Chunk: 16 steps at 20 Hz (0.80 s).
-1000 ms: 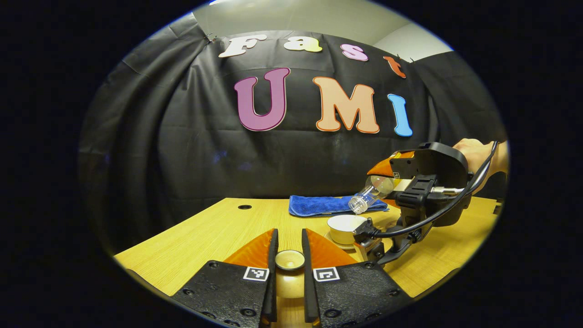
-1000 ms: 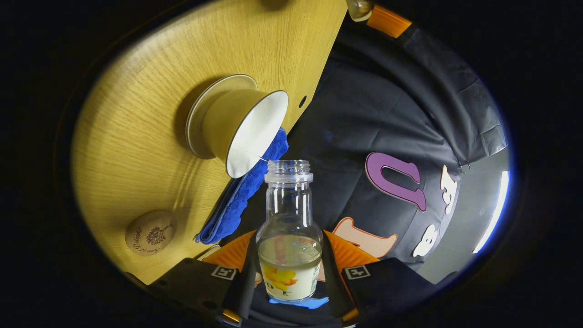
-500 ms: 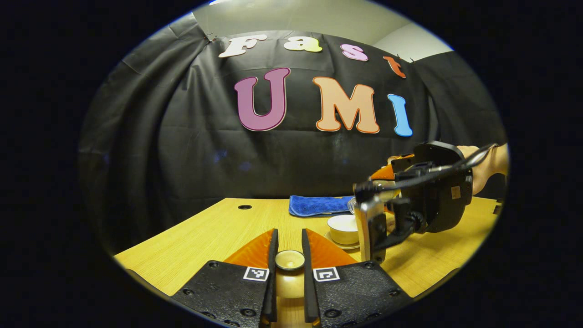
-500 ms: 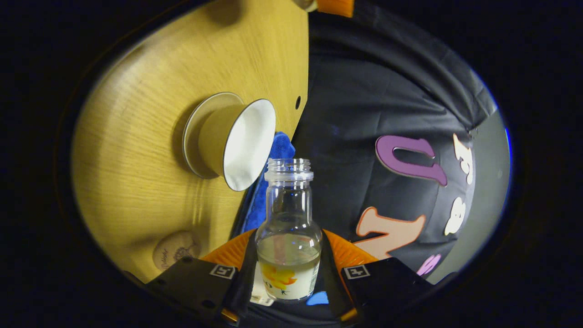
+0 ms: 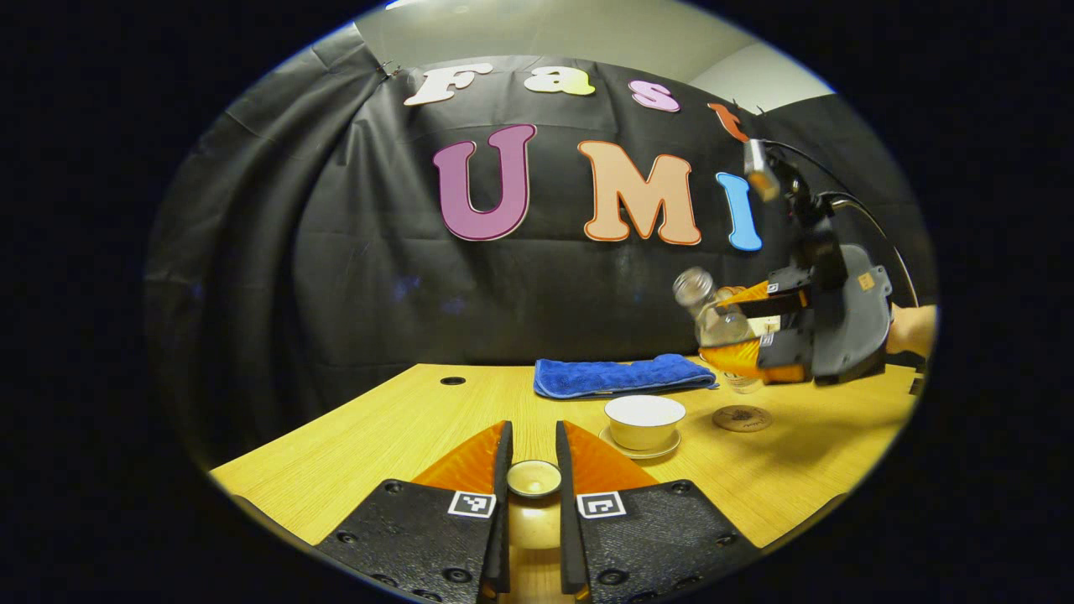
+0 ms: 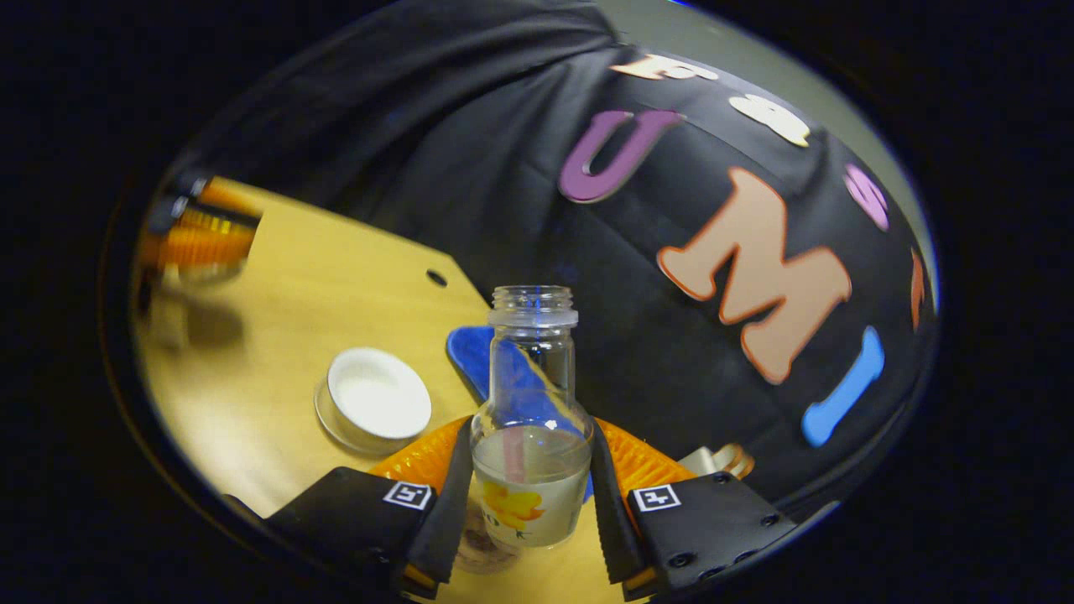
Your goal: Open the teacup lid with one hand, grasp the water bottle and pour water into the teacup with the other hand; after pouring, place the water bottle on the coaster and then close the teacup lid.
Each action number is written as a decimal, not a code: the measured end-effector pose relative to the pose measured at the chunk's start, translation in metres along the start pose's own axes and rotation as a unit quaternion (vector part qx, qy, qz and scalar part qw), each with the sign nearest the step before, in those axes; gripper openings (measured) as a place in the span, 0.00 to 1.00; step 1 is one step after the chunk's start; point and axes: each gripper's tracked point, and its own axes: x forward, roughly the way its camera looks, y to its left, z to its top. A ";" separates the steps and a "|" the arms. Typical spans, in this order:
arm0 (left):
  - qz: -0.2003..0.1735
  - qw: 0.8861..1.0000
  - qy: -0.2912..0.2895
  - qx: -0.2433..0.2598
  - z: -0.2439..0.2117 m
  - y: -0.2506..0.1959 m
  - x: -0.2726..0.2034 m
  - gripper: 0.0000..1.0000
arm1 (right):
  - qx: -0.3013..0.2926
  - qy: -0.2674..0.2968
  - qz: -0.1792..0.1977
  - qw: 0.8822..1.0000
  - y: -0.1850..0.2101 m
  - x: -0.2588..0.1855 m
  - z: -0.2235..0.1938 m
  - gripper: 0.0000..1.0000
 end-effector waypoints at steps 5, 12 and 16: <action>0.009 1.000 0.001 0.000 0.000 0.002 0.000 0.21 | 0.230 -0.016 -0.039 0.972 -0.023 0.013 -0.019 0.69; 0.011 1.000 0.001 0.000 0.000 0.003 0.000 0.21 | 0.289 -0.044 -0.075 0.953 -0.022 0.022 -0.029 0.71; 0.011 1.000 0.001 0.000 0.000 0.004 0.001 0.21 | 0.281 -0.051 -0.082 0.955 -0.022 0.027 -0.033 0.71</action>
